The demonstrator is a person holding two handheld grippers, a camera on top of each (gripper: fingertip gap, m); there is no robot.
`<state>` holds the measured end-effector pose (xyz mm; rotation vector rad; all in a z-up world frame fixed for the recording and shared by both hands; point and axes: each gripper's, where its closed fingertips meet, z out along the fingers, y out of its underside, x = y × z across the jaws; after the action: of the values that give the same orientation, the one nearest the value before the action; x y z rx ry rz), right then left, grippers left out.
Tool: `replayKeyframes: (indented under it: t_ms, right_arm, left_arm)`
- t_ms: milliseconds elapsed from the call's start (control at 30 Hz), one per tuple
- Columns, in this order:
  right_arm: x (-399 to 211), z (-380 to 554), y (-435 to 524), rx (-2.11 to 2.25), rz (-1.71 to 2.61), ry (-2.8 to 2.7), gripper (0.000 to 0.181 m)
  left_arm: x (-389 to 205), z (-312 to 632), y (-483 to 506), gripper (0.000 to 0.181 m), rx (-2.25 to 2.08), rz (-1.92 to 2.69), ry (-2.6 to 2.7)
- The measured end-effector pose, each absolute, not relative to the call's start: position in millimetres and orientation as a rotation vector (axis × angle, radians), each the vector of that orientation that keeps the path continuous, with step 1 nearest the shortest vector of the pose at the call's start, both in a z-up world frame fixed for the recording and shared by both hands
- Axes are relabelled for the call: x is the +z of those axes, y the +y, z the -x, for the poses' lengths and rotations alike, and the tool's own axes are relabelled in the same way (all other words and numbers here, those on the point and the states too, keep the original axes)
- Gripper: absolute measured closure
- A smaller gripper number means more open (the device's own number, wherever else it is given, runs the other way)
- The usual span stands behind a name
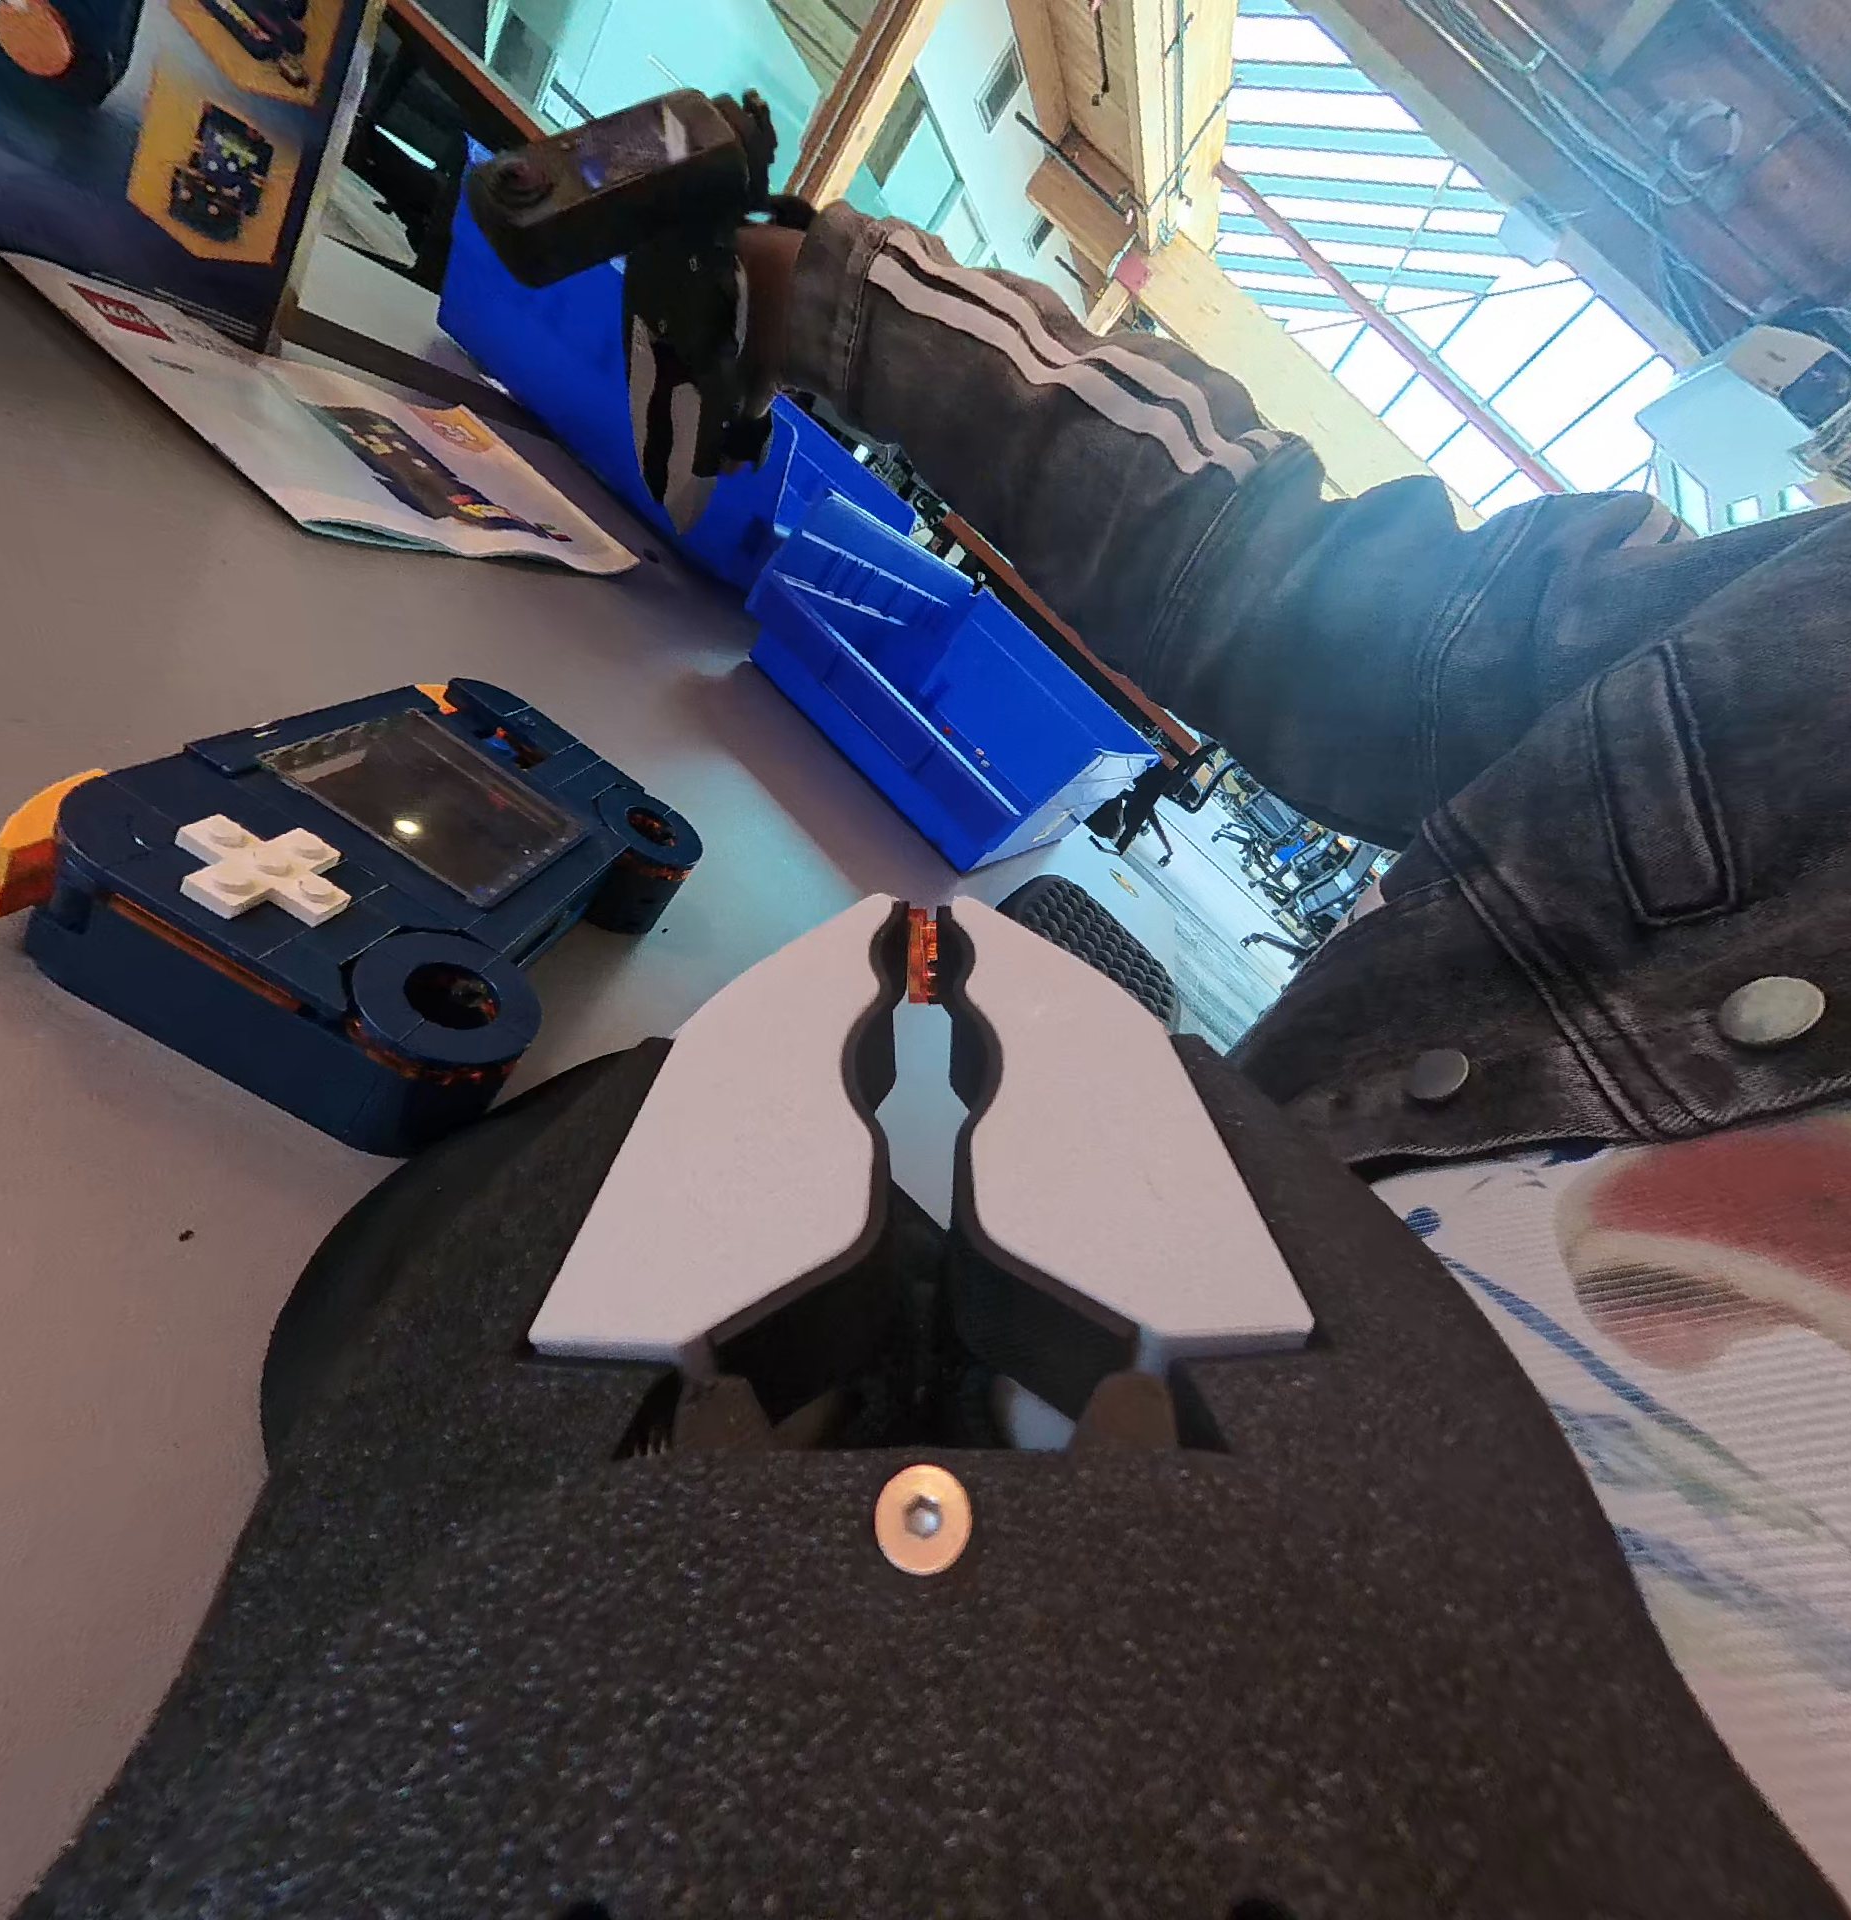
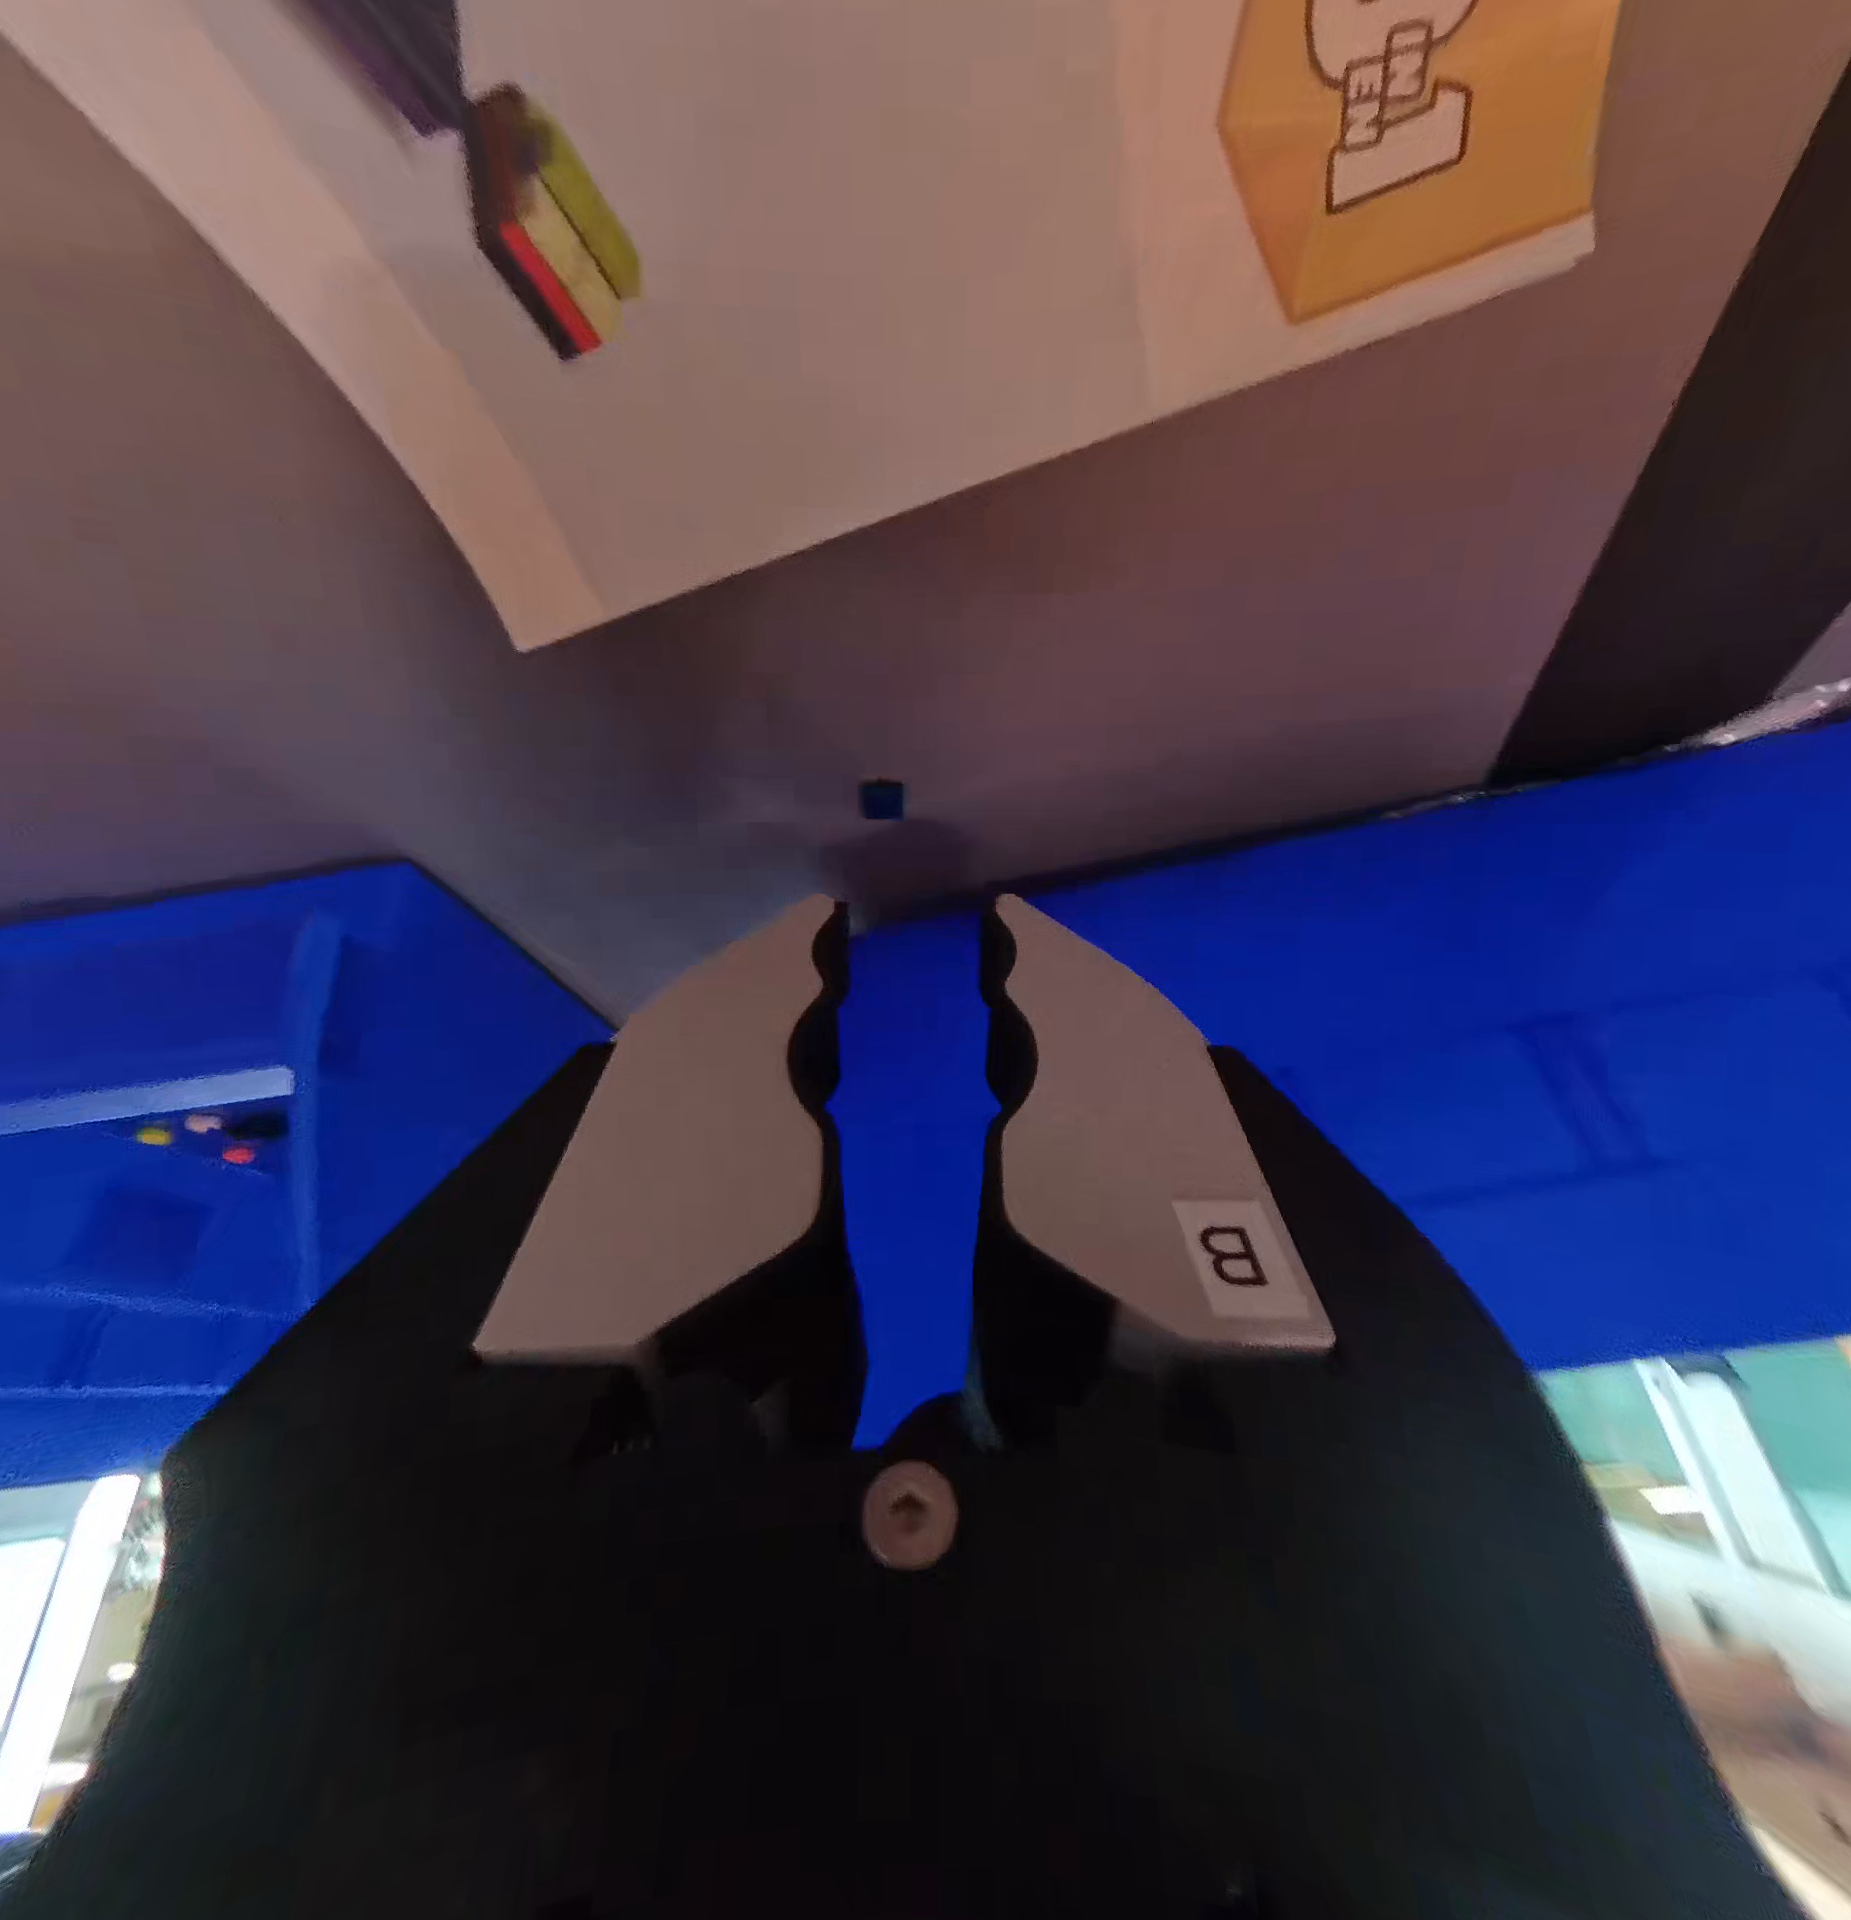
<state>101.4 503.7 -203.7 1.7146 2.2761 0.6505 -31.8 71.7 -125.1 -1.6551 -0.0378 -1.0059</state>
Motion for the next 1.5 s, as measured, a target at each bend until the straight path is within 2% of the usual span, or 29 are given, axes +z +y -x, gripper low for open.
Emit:
replayKeyframes:
  t_ms: [133, 300, 467, 567, 600, 633, 1167, 1200, 1233, 1500]
  right_arm:
    - [-209, -104, 501, 0.728, -1.62, 2.246, 0.151]
    - [-224, -102, 497, 0.685, -1.603, 2.226, 0.159]
    - [-228, -112, 503, 0.73, -1.596, 2.174, 0.159]
    - [-228, -113, 499, 0.705, -1.588, 2.184, 0.171]
    - [-229, -113, 498, 0.7, -1.578, 2.194, 0.181]
    - [-229, -113, 498, 0.706, -1.566, 2.204, 0.181]
    - [-213, -91, 485, 0.477, -1.554, 2.422, 0.181]
    - [-214, -88, 487, 0.493, -1.543, 2.461, 0.173]
    - [-216, -88, 488, 0.513, -1.529, 2.475, 0.156]
    - [-228, -93, 494, 0.575, -1.53, 2.393, 0.161]
  left_arm:
    - [-126, 32, 72, 0.177, -1.028, 1.655, -0.048]
    - [-126, 33, 72, 0.177, -1.022, 1.655, -0.05]
    - [-126, 33, 73, 0.177, -1.023, 1.657, -0.056]
    - [-126, 34, 73, 0.177, -1.034, 1.652, -0.067]
    - [-126, 34, 73, 0.177, -1.04, 1.65, -0.07]
    - [-126, 34, 73, 0.177, -1.043, 1.648, -0.071]
    - [-124, 33, 71, 0.177, -1.048, 1.64, -0.055]
    - [-124, 33, 71, 0.177, -1.051, 1.639, -0.056]
    - [-124, 33, 71, 0.177, -1.055, 1.638, -0.057]
    - [-124, 33, 71, 0.177, -1.045, 1.64, -0.054]
